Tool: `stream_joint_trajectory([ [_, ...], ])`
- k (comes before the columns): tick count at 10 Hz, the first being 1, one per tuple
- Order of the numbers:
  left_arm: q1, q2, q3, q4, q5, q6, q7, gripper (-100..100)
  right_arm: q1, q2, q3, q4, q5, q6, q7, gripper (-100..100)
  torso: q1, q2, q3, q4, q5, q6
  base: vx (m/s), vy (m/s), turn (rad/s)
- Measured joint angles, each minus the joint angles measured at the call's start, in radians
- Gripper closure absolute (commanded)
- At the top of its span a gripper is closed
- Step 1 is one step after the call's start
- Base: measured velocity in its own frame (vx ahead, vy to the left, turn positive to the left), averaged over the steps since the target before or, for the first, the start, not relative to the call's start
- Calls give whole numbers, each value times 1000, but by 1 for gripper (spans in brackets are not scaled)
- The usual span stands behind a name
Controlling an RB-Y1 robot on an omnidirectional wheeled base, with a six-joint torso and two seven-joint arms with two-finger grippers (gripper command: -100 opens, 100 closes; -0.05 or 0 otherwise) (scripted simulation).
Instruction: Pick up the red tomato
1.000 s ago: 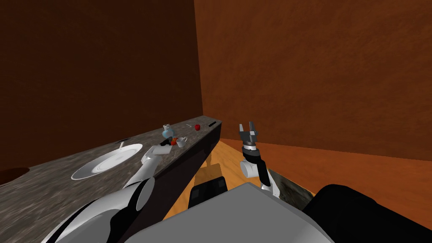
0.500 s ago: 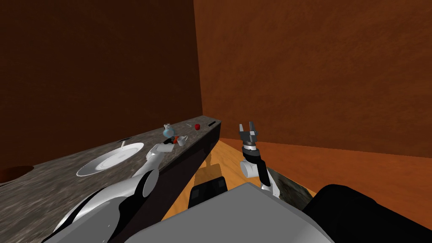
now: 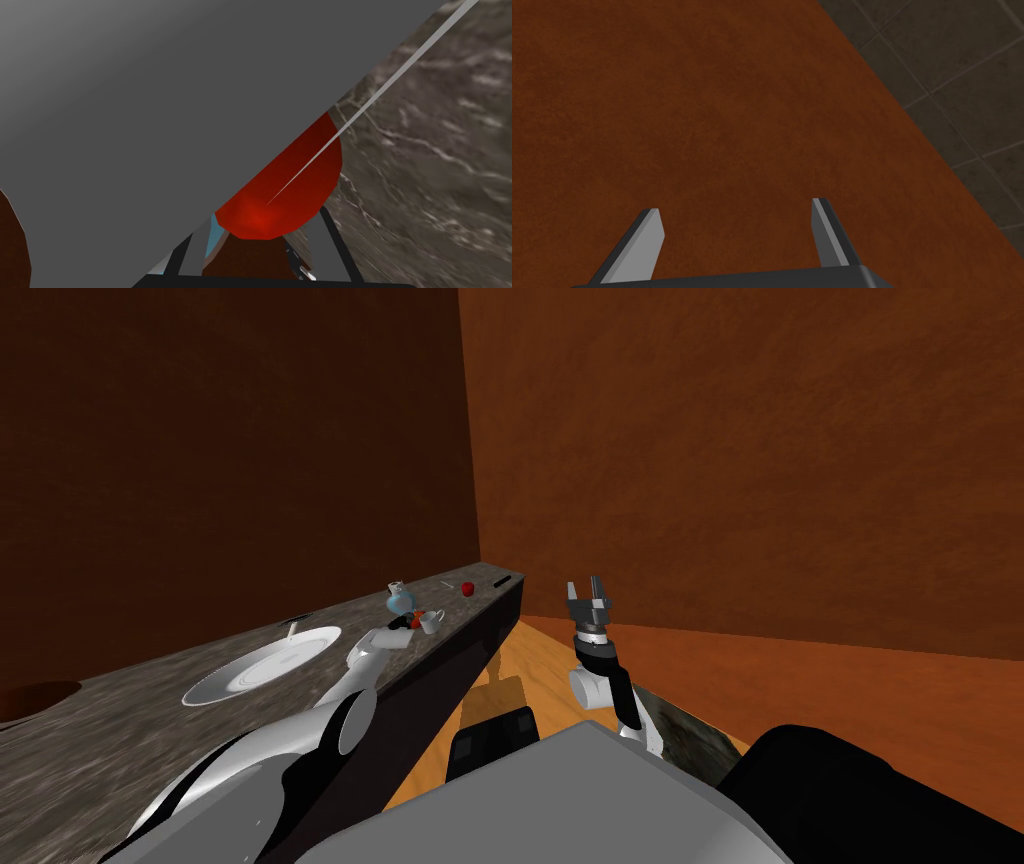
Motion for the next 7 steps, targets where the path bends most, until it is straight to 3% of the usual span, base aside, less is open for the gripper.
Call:
stream_joint_trajectory([
  [1, 0, 0, 0, 0, 0, 0, 0, 0, 0, 0, 0, 0, 0, 0, 0, 0, 0, 0, 0, 0, 0, 0, 0, 0, 0],
  [2, 0, 0, 0, 0, 0, 0, 0, 100, 0, 0, 0, 0, 0, 0, 0, 0, 0, 0, 0, 0, 0, 0, 69, -5, 62],
  [3, 35, 0, -20, -52, 36, 34, -11, 100, 0, 0, 0, 0, 0, 0, 0, 0, 0, -3, -1, -1, 0, -2, 104, -16, 36],
  [6, 93, 8, -28, -124, 42, 47, -4, 100, 0, 0, 0, 0, 0, 0, 0, 0, 3, -4, -3, -2, 1, -2, 52, -2, 20],
  [7, 124, 12, -44, -159, 63, 64, -6, 100, 0, 0, 0, 0, 0, 0, 0, 0, 4, -5, -4, -3, 2, -3, 85, -9, 45],
])
